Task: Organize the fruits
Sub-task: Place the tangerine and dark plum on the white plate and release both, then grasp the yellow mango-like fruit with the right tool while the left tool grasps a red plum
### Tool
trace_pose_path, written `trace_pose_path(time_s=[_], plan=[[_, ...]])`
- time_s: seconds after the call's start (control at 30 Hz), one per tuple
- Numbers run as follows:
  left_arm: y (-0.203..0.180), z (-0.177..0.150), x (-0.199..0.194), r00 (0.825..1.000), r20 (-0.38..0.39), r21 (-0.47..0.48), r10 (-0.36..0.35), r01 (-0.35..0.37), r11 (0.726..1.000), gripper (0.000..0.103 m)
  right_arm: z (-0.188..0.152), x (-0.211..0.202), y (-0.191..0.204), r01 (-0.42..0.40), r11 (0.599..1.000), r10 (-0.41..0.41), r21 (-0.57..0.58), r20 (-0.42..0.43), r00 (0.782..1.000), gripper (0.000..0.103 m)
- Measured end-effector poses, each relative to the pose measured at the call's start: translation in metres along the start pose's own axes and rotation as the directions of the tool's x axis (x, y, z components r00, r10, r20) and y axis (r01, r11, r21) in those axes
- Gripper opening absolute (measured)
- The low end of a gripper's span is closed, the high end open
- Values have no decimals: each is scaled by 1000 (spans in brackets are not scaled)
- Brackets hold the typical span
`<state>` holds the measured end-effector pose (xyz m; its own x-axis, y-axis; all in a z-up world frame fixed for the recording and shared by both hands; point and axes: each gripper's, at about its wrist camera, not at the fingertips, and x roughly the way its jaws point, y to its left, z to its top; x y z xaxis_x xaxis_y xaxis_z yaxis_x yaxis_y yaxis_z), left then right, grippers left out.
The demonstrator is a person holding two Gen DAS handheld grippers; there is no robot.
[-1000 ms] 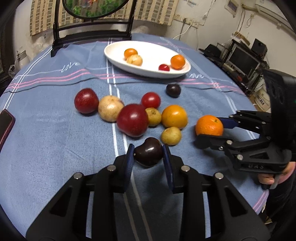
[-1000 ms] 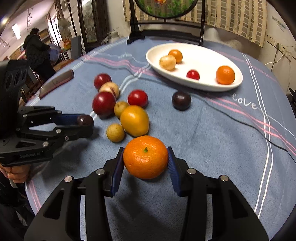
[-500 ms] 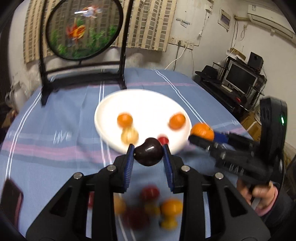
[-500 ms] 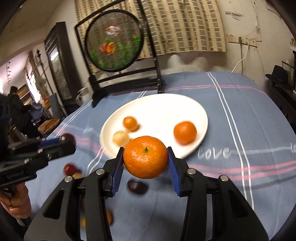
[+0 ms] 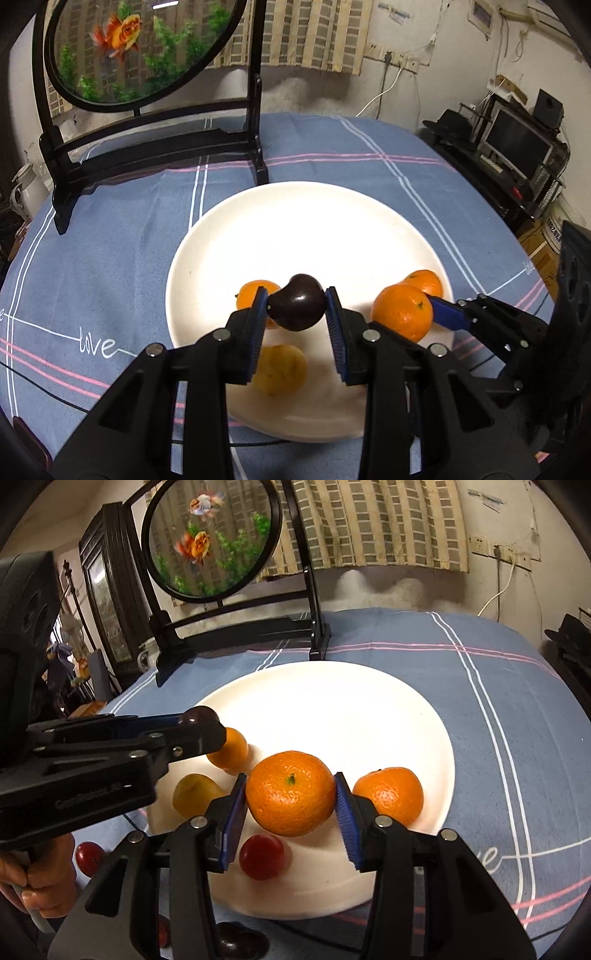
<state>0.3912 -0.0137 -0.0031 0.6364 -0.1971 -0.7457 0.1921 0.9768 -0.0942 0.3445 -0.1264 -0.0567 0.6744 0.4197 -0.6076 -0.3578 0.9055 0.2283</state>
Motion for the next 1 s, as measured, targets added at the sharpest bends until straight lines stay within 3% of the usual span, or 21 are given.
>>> trace_pose_path(time_s=[0.03,0.1,0.17,0.27,0.33,0.47,0.6,0.67,0.8,1.0], plan=[[2,-1,0,1000,-3,-5,-1,1,1000,55,0,-2,0,-2,1000,2,-1,6,1000,63],[6,-2,-10,999,35,-23,19,-18,1000,72,1,-9,0,1,1000,0,-4,33,999,63],[11,-6,-26,997,63,-40,35,-33,999,75,3,-20,2,5,1000,-4,-13,42,999,63],[20,-21,-60,993,94,-55,66,-61,997,90,0,-41,8,-12,1000,13,-28,65,998,63],[27,-38,-85,987,122,-54,103,-97,994,91,-4,-54,18,-20,999,24,-49,68,997,63],[44,-86,-122,983,143,-105,115,-100,989,95,-26,-77,44,-132,986,134,-99,14,991,63],[50,-128,-130,984,145,-131,101,-82,988,95,-58,-84,64,-260,957,249,-130,-97,964,63],[51,-143,-133,979,157,-123,133,-114,986,95,-76,-86,72,-269,947,246,-175,-145,958,63],[51,-159,-139,951,186,-122,248,-228,966,95,-95,-83,75,-284,944,245,-169,-217,945,63],[51,-161,-141,968,166,-136,189,-167,977,95,-97,-76,78,-264,949,220,-174,-237,946,57]])
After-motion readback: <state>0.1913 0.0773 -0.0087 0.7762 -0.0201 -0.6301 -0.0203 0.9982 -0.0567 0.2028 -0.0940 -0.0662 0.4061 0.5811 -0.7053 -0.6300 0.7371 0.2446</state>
